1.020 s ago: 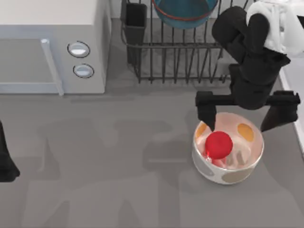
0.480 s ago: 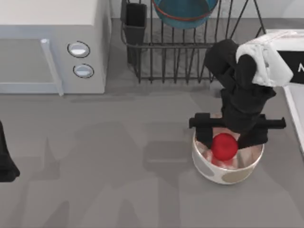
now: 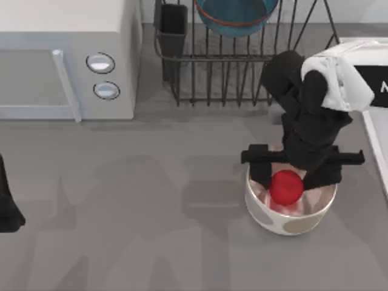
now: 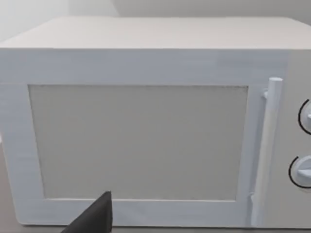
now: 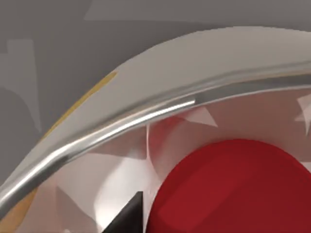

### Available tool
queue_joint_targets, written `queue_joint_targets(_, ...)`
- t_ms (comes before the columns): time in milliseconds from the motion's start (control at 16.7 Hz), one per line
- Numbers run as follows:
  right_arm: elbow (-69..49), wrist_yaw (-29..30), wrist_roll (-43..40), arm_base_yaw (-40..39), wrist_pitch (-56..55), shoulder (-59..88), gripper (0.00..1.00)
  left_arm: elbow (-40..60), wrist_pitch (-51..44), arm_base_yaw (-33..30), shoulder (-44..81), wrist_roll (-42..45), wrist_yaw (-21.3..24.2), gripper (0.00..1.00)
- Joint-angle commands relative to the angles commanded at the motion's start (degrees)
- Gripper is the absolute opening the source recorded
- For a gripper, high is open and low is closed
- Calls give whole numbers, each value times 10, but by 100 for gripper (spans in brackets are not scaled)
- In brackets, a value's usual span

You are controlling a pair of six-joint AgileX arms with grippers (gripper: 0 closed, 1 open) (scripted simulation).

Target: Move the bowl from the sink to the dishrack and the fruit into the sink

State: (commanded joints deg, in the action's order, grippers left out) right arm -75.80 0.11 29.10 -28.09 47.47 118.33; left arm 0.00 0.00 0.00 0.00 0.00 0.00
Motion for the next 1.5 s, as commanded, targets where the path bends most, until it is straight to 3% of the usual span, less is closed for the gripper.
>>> queue_joint_targets(480,0,0,0,0,0,0,2,0,0,0,0,0,0,100)
queue_joint_targets(1140,-12,-6,18,-7,29,-44,0,0,0,0,0,0,0,100)
queue_joint_targets(1500,-116,-7,17,-7,175,-73,0,0,0,0,0,0,0,100)
